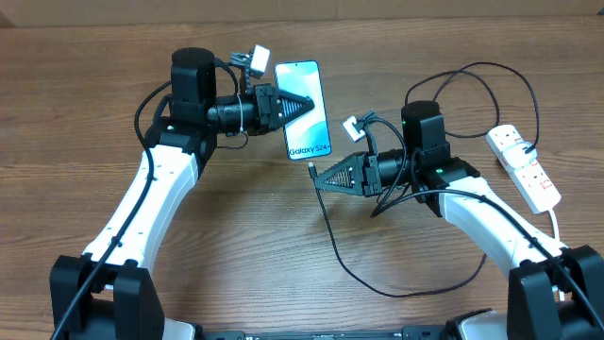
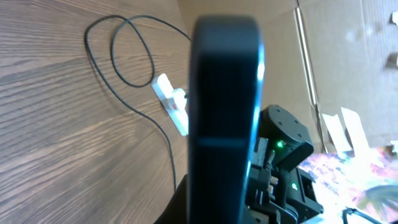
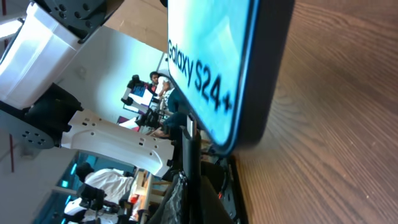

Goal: Plug charger to phone and switch on socket

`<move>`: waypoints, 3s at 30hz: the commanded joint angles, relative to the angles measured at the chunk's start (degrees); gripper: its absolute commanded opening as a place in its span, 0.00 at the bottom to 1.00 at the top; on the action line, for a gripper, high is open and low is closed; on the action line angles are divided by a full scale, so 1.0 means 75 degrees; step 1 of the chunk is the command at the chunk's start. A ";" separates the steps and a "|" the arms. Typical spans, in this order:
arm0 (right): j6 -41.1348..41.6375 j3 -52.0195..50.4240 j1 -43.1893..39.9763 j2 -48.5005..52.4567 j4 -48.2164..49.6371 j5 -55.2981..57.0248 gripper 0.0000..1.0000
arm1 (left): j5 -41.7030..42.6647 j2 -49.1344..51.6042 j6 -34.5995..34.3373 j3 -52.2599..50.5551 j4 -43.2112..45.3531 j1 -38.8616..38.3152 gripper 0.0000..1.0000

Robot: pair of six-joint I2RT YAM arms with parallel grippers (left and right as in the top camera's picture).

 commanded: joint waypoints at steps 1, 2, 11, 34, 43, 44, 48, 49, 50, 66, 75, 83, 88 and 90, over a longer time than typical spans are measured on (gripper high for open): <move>0.0017 0.0175 -0.0026 -0.0134 0.0064 0.0035 0.04 | 0.0495 -0.0020 0.0108 0.0154 0.0087 0.0009 0.04; 0.0017 0.0175 -0.0026 -0.0134 0.0067 0.0038 0.04 | 0.0495 -0.0020 0.0108 0.0157 0.0087 0.0009 0.04; 0.0361 0.0175 -0.0026 -0.0134 0.0533 0.0085 0.04 | 0.0493 -0.0020 0.0108 0.0157 0.0111 0.0009 0.04; 0.1189 0.0172 -0.0035 -0.0119 0.1728 0.0551 0.04 | 0.0731 -0.0020 0.0187 0.0154 0.0119 0.0009 0.04; 0.0819 0.0172 -0.0035 -0.0119 0.1180 0.0726 0.04 | 0.0443 -0.0020 0.0224 0.0157 0.0478 0.0204 0.05; 0.0373 0.0172 -0.0035 -0.0119 0.0632 0.1113 0.04 | 0.0391 -0.0020 0.0169 0.0154 0.0685 0.0367 0.04; -0.0813 0.0172 -0.0017 -0.0119 -0.2218 0.5088 0.04 | 0.0323 -0.0020 -0.0003 0.0157 0.0898 0.1119 0.04; -0.0842 0.0172 -0.0017 -0.0119 -0.2445 0.5505 0.04 | 0.0323 -0.0020 -0.0003 0.0157 0.0854 0.1259 0.04; -0.0860 0.0172 -0.0020 -0.0119 -0.2801 0.6301 0.04 | 0.0323 -0.0020 0.0000 0.0154 0.0775 0.1521 0.04; -0.0326 0.0181 0.1801 0.0988 -0.1169 0.8760 0.56 | 0.0347 -0.0020 0.0638 0.0154 -0.0364 0.2667 0.04; -0.0096 0.0790 0.2605 0.2378 -0.0373 0.9506 0.50 | 0.0498 -0.0020 0.0635 0.0154 -0.0417 0.2667 0.04; -0.0015 0.1026 0.2897 0.3115 -0.0291 0.9984 0.44 | 0.0548 -0.0020 0.0638 0.0154 -0.0414 0.2669 0.04; 0.0189 0.1032 0.2952 0.3156 -0.0513 0.9987 0.19 | 0.0548 -0.0020 0.0635 0.0154 -0.0411 0.2669 0.04; 0.0312 0.1032 0.2952 0.3156 -0.0571 0.9981 0.08 | 0.0548 -0.0020 0.0638 0.0154 -0.0411 0.2669 0.04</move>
